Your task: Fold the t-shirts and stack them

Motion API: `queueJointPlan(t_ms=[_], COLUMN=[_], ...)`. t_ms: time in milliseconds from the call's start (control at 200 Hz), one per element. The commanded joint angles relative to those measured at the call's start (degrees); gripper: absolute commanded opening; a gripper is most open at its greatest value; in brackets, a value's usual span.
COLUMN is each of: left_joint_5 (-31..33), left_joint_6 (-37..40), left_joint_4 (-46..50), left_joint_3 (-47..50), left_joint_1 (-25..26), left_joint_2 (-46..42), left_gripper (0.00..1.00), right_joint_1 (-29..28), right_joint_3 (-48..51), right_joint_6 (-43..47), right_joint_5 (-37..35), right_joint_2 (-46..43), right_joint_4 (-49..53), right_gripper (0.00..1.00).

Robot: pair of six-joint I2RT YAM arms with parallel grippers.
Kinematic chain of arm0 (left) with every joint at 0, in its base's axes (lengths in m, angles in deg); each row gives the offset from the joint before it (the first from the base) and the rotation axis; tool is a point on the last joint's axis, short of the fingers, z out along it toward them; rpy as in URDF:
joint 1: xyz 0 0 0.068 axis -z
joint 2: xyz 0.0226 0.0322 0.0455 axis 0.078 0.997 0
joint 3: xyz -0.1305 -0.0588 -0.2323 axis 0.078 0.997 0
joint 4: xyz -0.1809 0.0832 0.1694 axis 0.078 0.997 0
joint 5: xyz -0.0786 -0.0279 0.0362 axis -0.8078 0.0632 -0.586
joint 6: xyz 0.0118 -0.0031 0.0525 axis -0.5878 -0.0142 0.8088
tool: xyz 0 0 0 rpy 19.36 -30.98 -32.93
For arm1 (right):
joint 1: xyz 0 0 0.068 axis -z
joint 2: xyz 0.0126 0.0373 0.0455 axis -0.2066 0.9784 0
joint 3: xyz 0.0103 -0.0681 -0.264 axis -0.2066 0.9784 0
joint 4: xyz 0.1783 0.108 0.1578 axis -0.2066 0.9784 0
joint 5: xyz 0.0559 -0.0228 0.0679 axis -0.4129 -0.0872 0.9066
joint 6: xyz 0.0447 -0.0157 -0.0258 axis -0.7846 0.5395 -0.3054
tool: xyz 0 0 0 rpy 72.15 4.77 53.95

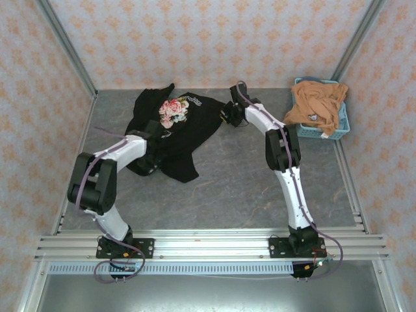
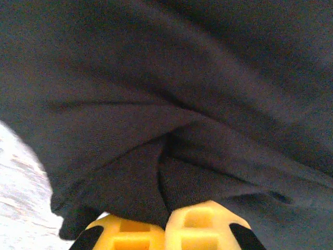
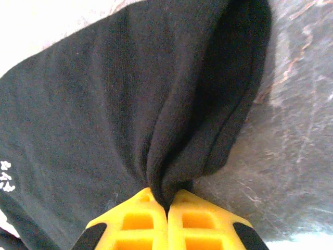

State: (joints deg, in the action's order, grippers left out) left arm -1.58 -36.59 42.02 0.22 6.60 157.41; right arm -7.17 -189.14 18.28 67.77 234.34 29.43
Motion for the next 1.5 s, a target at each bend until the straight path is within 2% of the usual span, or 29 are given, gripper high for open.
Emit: queueJointPlan(t_ms=[0,215,495,646,836,1016,1151,1251,1391,1496], left_joint_5=[7.11,12.94,11.87,10.1,8.11,7.73,7.58,7.02,8.55,9.94], left_joint_6=[4.62,8.2,14.6,16.18,14.3,13.66,13.21,12.64,13.25,15.51], left_joint_4=[1.86,1.86,-0.63,-3.02,-9.42,-13.44,-14.74,-12.46,-10.93,-9.87], left_joint_3=[-6.6,-18.25,-35.73,-41.82,-44.93,-50.57,-54.8,-59.94,-66.58,-74.49], left_joint_1=[-1.72,-5.45,-8.35,-8.35,-8.35,-8.35,-8.35,-8.35,-8.35,-8.35], left_joint_2=[-10.13,-21.19,-26.95,-30.38,-34.77,-34.87,-31.8,-25.44,-13.1,0.41], left_gripper=[0.0,0.0,0.0,0.0,0.0,0.0,0.0,0.0,0.0,0.0], right_joint_1=[0.43,0.45,0.14,-0.78,-1.28,-1.24,-1.26,-1.0,2.61,6.73], right_joint_3=[-0.61,-4.26,-5.99,1.48,17.09,23.61,22.8,20.03,13.36,5.02], right_joint_6=[2.93,6.69,11.25,13.86,16.63,18.86,20.43,21.59,21.1,18.53], right_joint_5=[-6.93,-11.55,-13.9,-16.38,-22.18,-23.47,-24.76,-26.47,-26.18,-23.89], right_joint_2=[-9.89,-21.36,-36.0,-49.54,-70.81,-81.42,-81.7,-77.79,-64.39,-50.21], right_joint_4=[2.26,4.49,6.13,2.88,-5.47,-9.3,-9.47,-8.78,-7.23,-4.87], right_gripper=[0.0,0.0,0.0,0.0,0.0,0.0,0.0,0.0,0.0,0.0])
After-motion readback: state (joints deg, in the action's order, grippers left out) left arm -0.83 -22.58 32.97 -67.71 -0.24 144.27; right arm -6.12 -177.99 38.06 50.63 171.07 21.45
